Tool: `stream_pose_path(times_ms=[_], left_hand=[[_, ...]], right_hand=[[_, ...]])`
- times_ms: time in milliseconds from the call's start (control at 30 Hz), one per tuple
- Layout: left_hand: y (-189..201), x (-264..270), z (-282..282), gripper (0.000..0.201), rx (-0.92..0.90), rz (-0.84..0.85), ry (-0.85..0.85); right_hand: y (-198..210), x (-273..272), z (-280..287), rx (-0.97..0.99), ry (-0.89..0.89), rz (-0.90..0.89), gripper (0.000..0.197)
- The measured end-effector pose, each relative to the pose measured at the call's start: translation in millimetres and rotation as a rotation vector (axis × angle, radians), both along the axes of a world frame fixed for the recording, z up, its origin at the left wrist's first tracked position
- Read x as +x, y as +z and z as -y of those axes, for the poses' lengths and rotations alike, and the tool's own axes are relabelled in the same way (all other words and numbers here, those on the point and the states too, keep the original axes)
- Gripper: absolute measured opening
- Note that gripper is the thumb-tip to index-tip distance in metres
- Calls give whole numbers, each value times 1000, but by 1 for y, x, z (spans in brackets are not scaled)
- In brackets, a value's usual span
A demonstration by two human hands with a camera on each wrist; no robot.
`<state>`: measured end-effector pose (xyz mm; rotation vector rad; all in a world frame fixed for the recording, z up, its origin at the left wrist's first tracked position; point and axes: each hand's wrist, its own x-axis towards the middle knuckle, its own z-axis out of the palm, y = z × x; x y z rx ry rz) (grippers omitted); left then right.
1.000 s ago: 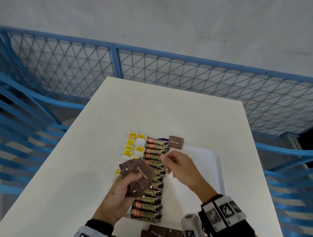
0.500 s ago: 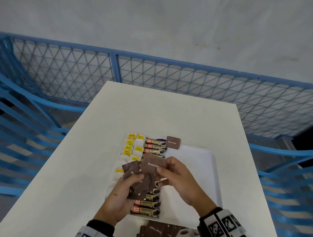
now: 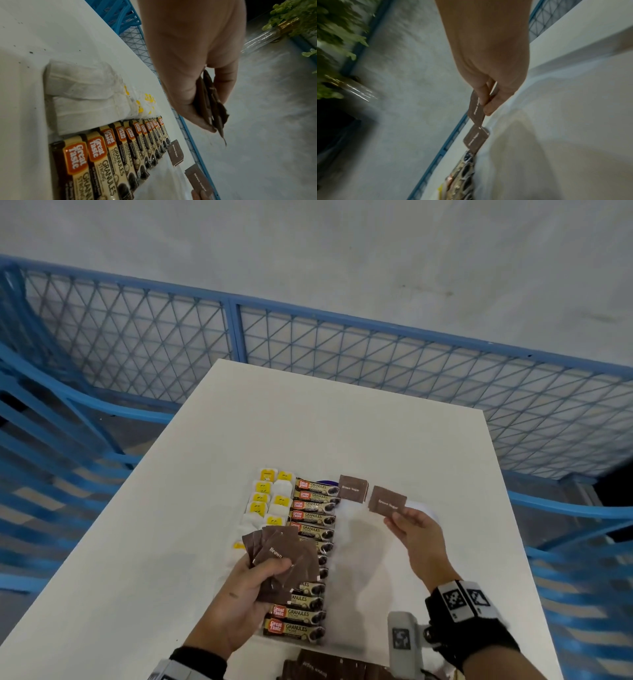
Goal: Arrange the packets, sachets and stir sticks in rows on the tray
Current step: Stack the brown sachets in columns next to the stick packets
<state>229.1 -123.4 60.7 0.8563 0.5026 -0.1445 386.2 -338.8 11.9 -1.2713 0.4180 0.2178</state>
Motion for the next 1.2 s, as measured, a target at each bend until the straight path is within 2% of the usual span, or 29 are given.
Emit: stream_pose_path(times_ms=[100, 233, 333, 367, 433, 500, 533, 600, 633, 700, 767, 833, 933, 1033, 1100, 1200], left_hand=[[-2, 1, 0, 40, 23, -19, 3], [-6, 3, -1, 54, 54, -41, -35], [-7, 4, -1, 47, 57, -42, -35], [-8, 5, -1, 47, 47, -41, -30], [-9, 6, -2, 60, 36, -34, -28], [-11, 6, -1, 87, 48, -26, -34], [-12, 6, -1, 87, 48, -28, -30], [-14, 7, -1, 68, 30, -23, -19], [-14, 7, -1, 68, 22, -17, -16], [-15, 8, -1, 86, 26, -8, -11], [-15, 8, -1, 92, 25, -1, 3], [-15, 8, -1, 82, 30, 8, 4], [-14, 9, 0, 45, 12, -1, 19], [-16, 9, 3, 45, 39, 4, 14], [-16, 9, 5, 38, 59, 2, 19], [-13, 8, 9, 36, 83, -9, 13]], right_hand=[[-11, 16, 6, -197, -4, -52, 18], [-24, 36, 6, -439, 18, -56, 20], [-28, 43, 3, -597, 54, -18, 7], [-28, 44, 2, -651, 72, 5, 9], [-27, 45, 0, -740, 102, 36, 12], [-27, 47, -2, -782, 109, 50, 14], [-29, 48, -3, -789, 108, 57, 15], [-32, 49, -5, -790, 107, 67, 15], [-33, 49, -6, -791, 108, 70, 15], [-35, 50, -7, -791, 102, 81, 13], [-36, 50, -7, -803, 95, 94, 15], [-37, 49, -7, -819, 91, 103, 17], [-36, 46, -6, -850, 88, 136, 24], [-26, 36, -9, -870, 88, 211, 17], [-14, 22, -16, -868, 120, 288, 8], [9, -10, -31, -826, 277, 357, 11]])
